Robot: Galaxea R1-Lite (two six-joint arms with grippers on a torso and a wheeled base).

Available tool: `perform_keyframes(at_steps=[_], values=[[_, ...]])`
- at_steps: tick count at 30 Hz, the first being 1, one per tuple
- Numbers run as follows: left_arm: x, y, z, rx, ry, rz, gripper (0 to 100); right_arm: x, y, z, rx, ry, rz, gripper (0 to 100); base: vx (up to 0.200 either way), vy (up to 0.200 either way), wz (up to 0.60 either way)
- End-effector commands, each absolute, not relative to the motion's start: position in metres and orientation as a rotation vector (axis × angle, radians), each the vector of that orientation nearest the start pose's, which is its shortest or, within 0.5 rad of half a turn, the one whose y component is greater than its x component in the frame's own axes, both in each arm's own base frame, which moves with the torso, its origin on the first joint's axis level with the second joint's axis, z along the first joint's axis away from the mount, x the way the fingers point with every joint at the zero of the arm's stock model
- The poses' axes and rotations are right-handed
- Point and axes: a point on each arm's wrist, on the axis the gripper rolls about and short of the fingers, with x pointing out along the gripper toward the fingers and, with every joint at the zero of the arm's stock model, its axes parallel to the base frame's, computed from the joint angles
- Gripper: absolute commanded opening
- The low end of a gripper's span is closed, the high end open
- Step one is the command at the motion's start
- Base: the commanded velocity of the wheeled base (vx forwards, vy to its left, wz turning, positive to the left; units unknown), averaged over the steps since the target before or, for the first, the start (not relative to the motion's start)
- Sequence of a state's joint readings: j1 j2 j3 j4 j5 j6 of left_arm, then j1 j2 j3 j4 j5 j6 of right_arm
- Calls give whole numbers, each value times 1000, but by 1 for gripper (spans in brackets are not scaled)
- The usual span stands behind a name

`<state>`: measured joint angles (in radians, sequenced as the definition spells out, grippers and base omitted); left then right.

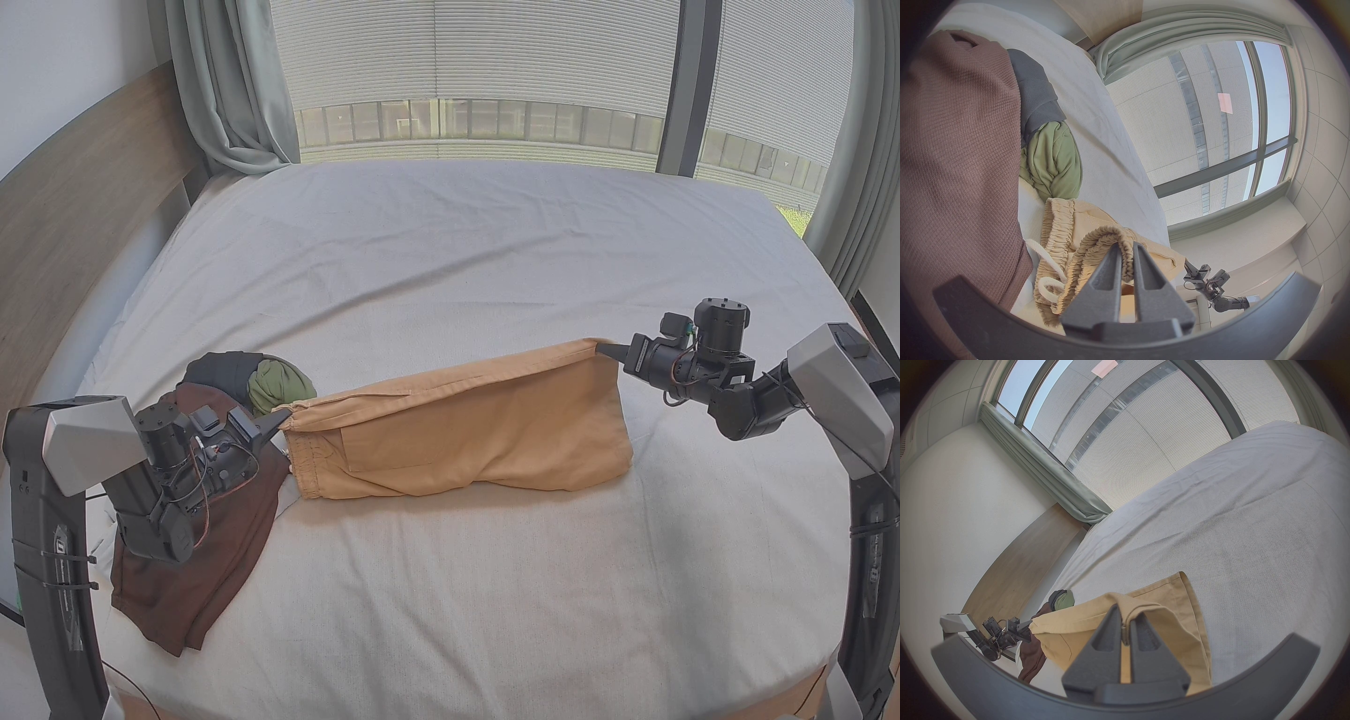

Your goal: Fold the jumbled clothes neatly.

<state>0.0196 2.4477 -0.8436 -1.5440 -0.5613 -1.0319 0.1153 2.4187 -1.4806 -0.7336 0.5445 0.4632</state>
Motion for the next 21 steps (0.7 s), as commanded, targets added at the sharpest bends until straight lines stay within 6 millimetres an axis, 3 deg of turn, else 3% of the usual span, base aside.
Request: perform_keyframes(at_steps=[1,5,6,9,10,16,21], values=[[400,-3,9,-1024,331,-462,0,483,68,79,489,355,600,0,0,0,0],[401,-3,9,-1025,328,-463,0,483,68,79,490,357,600,0,0,0,0],[401,-3,9,-1032,329,-463,0,484,69,75,490,359,601,100,0,0,0],[403,-3,11,-1045,324,-461,0,492,71,76,483,314,606,100,0,0,0],[403,-5,11,-1049,326,-456,100,494,72,74,480,307,599,100,0,0,0],[407,-1,10,-1051,297,-441,100,490,73,87,474,268,580,100,0,0,0],[405,0,16,-1060,289,-439,100,470,73,110,470,269,587,100,0,0,0]])
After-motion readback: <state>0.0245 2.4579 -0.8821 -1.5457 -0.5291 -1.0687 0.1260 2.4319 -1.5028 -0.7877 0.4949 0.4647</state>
